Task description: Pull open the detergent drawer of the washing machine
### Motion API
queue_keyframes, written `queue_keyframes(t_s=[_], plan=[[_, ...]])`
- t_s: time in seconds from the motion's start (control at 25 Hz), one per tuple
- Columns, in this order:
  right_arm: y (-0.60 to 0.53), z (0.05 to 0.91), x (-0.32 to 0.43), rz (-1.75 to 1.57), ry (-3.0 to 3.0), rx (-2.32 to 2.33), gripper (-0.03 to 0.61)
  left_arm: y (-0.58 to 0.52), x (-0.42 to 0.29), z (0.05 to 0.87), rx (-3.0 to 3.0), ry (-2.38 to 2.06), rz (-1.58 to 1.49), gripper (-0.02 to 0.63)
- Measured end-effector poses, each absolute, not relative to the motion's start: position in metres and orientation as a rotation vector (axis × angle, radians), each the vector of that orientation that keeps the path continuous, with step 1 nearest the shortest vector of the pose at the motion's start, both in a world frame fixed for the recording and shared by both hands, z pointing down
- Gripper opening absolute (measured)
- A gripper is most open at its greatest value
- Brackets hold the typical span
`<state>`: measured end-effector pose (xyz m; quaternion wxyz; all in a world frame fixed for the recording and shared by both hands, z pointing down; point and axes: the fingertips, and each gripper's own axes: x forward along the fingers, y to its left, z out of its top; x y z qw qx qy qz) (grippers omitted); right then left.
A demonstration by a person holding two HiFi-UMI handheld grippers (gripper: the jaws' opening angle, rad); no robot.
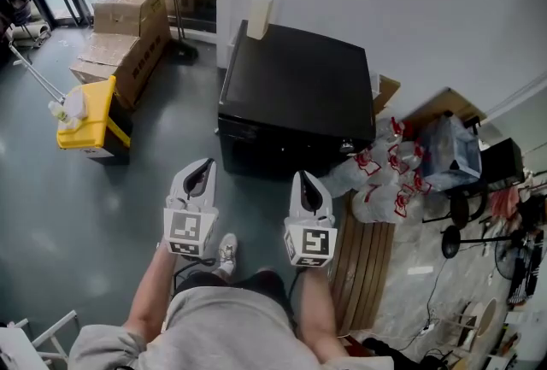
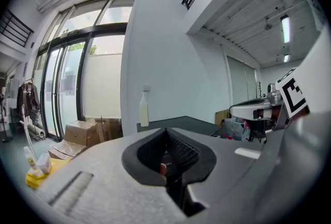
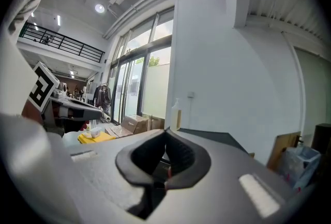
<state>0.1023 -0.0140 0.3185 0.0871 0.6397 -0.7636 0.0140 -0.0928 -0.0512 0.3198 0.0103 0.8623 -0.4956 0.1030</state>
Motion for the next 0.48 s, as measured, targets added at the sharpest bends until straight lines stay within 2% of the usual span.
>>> queue_keyframes(t_s=[0.48], plan=[[-0.100, 0.386, 0.099, 0.159, -2.308, 1.859, 0.005, -0.129, -0.099, 0.390, 2.608, -1.559, 0.377, 0.011]])
